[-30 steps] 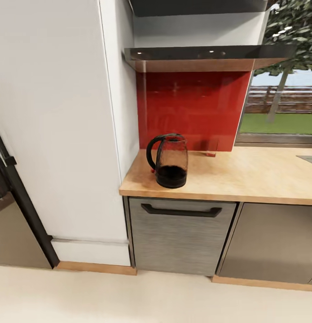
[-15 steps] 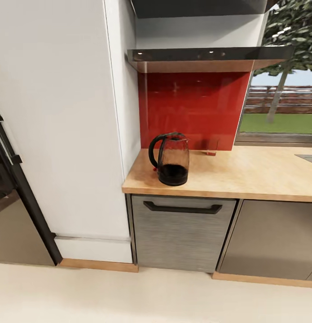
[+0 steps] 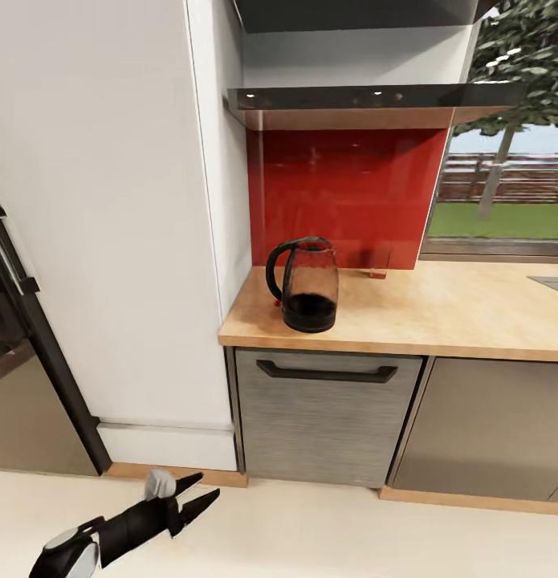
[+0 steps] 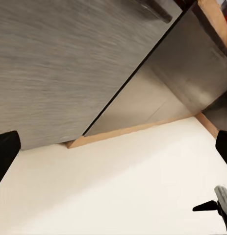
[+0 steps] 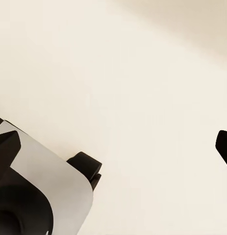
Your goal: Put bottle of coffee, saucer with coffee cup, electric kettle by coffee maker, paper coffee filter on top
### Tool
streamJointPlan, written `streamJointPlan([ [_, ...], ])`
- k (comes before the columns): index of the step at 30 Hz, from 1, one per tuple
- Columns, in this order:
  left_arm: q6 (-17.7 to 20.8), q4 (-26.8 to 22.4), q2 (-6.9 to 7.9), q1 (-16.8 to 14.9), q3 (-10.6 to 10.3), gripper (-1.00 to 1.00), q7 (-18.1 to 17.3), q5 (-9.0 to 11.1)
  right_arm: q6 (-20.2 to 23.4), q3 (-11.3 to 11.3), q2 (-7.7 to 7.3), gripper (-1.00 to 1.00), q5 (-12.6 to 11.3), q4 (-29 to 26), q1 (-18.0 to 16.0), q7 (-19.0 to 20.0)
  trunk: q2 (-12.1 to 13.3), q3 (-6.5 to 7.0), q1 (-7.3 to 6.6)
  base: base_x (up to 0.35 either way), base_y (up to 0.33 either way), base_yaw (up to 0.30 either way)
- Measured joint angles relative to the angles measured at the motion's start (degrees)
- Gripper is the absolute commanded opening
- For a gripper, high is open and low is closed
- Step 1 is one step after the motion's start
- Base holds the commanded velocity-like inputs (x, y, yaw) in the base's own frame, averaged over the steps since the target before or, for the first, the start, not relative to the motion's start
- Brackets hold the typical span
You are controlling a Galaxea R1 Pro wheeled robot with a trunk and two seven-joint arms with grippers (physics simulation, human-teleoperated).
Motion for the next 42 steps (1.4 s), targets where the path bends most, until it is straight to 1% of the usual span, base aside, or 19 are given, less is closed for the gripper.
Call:
streamJointPlan([
  [6,8.4,-12.6,-0.81,0.0,-0.5,1.00,7.5,0.1,0.0,0.0,0.00,1.00,0.0,0.0,0.0,0.0,0.0,0.00,0.00,0.000,0.000,0.000],
  [7,10.5,-15.9,-1.80,0.0,-0.6,1.00,10.2,0.1,0.0,0.0,0.00,1.00,0.0,0.0,0.0,0.0,0.0,0.00,0.00,0.000,0.000,0.000],
  [9,12.0,-18.3,-3.08,0.0,-0.6,1.00,12.4,0.1,0.0,0.0,0.00,1.00,0.0,0.0,0.0,0.0,0.0,0.00,0.00,0.000,0.000,0.000],
  [10,13.1,-19.7,-4.70,-1.0,-0.6,1.00,14.4,0.1,0.0,0.0,0.00,1.00,0.0,0.0,0.0,-0.1,0.0,0.00,0.00,0.000,0.000,0.000],
  [12,14.0,-20.6,-6.61,-2.9,-0.6,1.00,16.5,0.1,0.0,0.0,0.00,1.00,0.0,0.0,0.0,-0.1,0.0,0.00,0.00,0.000,0.000,0.000],
  [13,15.3,-21.2,-8.23,-4.9,-0.6,1.00,18.2,0.2,0.0,0.0,0.00,1.00,0.0,0.0,0.0,-0.1,0.0,0.01,0.00,0.000,0.000,0.000],
  [17,19.5,-22.0,-11.54,-10.6,-0.6,1.00,20.4,0.2,0.0,0.0,0.00,1.00,0.1,0.0,0.0,-0.2,0.0,0.00,0.00,0.000,0.000,0.000],
  [19,21.7,-22.1,-15.06,-18.0,-0.6,1.00,21.4,0.3,0.0,0.0,0.00,1.00,0.1,0.0,0.0,-0.3,0.0,0.01,0.00,0.000,0.000,0.000],
  [20,21.9,-22.1,-15.86,-19.6,-0.6,1.00,21.6,0.2,0.0,0.0,0.02,1.00,0.1,0.0,0.0,-0.3,0.0,0.00,0.00,0.000,0.000,0.000],
  [23,22.5,-22.2,-19.92,-27.2,-0.7,1.00,31.2,0.1,0.0,0.0,0.01,1.00,0.0,0.0,0.0,-0.3,0.0,0.01,0.00,0.000,0.000,0.000],
  [25,23.4,-22.1,-20.94,-29.2,-0.7,1.00,34.0,0.1,0.0,0.0,0.02,1.00,0.1,0.0,0.0,-0.3,0.0,0.00,0.00,0.000,0.000,0.000],
  [27,26.7,-22.1,-22.37,-33.3,-0.8,1.00,38.2,0.1,0.0,0.0,0.01,1.00,0.1,0.0,0.0,-0.4,0.0,0.01,0.00,0.000,0.000,0.000],
  [29,28.1,-22.1,-22.76,-35.2,-0.8,1.00,40.0,0.0,0.0,0.0,0.01,1.00,0.1,0.1,0.0,-0.4,0.0,0.00,0.00,0.000,0.000,0.000],
  [33,30.1,-21.8,-23.31,-39.4,-0.8,1.00,46.2,0.0,0.0,0.0,0.00,1.00,0.1,0.1,0.0,-0.4,0.0,0.00,0.00,0.000,0.000,0.000],
  [36,30.4,-21.7,-23.46,-40.3,-1.6,1.00,49.7,-0.6,0.0,0.0,0.00,1.00,0.1,0.1,0.0,-0.4,0.0,0.00,0.00,0.000,0.000,0.000],
  [37,30.5,-21.7,-23.67,-40.5,-2.6,1.00,51.2,-1.6,0.0,0.0,0.00,1.00,0.1,0.1,0.0,-0.4,0.0,0.00,0.00,0.000,0.000,0.000],
  [38,30.5,-21.7,-23.67,-40.5,-2.6,1.00,51.2,-1.6,0.0,0.0,0.00,1.00,0.1,0.1,0.0,-0.4,0.0,0.00,0.00,0.000,0.000,0.000],
  [41,30.6,-21.6,-24.46,-40.7,-5.9,1.00,54.2,-8.7,0.0,0.0,0.00,1.00,0.1,0.1,0.0,-0.5,0.0,0.00,0.00,0.000,0.000,0.000],
  [42,30.6,-21.6,-24.53,-40.8,-6.2,1.00,54.5,-9.8,0.0,0.0,0.00,1.00,0.1,0.1,0.0,-0.5,0.0,0.00,0.00,0.000,0.000,0.000],
])
